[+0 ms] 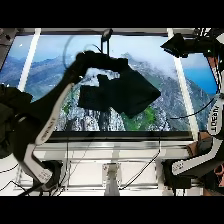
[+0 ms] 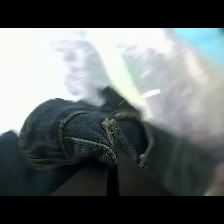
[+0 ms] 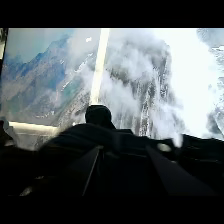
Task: Fold the clothes and pants, and hang the long-sleeved shirts on hangers.
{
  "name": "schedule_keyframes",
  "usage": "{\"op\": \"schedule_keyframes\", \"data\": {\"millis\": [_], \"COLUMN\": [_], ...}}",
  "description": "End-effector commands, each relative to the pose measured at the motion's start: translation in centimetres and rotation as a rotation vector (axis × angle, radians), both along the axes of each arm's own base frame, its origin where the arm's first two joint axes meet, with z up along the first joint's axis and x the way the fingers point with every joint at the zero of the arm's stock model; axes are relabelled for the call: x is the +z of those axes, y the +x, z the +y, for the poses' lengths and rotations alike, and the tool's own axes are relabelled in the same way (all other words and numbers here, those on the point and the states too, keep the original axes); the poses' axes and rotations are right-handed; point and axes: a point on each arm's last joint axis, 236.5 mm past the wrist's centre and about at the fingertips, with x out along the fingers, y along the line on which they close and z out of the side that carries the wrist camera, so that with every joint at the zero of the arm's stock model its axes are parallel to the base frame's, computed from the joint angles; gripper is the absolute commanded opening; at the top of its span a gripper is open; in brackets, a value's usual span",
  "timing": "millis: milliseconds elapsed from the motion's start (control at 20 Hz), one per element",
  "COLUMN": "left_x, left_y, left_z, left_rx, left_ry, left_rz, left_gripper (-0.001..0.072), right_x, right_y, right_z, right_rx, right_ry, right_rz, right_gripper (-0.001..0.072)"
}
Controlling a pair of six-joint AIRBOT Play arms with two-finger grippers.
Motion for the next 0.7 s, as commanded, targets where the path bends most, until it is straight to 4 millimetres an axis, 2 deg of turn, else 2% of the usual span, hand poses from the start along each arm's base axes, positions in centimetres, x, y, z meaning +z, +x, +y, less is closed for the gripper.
{"op": "schedule_keyframes", "data": {"millis": [0,50,100,150,300,400,500,650], "left_x": [1.5,1.7,2.0,2.3,1.7,0.9,-0.7,-3.8], "left_y": [-4.3,-6.7,-8.6,-9.8,-12.0,-12.1,-12.6,-13.6], "left_z": [14.0,17.5,19.9,21.2,22.4,22.8,23.4,25.9], "left_rx": [0.077,0.103,0.125,0.138,0.101,0.091,0.070,0.056], "left_ry": [0.557,0.679,0.758,0.799,0.860,0.890,0.932,1.063], "left_rz": [0.028,0.106,0.170,0.207,0.297,0.312,0.353,0.428], "left_gripper": [0.0025,0.0025,0.0025,0.0025,0.0025,0.0025,0.0025,0.0025], "right_x": [-0.6,-1.0,-1.7,-2.4,-5.1,-6.5,-8.2,-9.7], "right_y": [-0.2,-0.3,-0.5,-0.8,-1.9,-3.2,-4.3,-5.3], "right_z": [0.0,0.1,0.3,0.6,2.5,4.8,7.3,11.6], "right_rx": [0.007,0.017,0.028,0.044,0.099,0.169,0.232,0.331], "right_ry": [-0.009,-0.005,-0.002,0.007,0.044,0.094,0.120,0.160], "right_rz": [0.017,0.032,0.053,0.081,0.187,0.258,0.316,0.353], "right_gripper": [0.0309,0.0311,0.0311,0.0311,0.0311,0.0314,0.0340,0.0351]}}
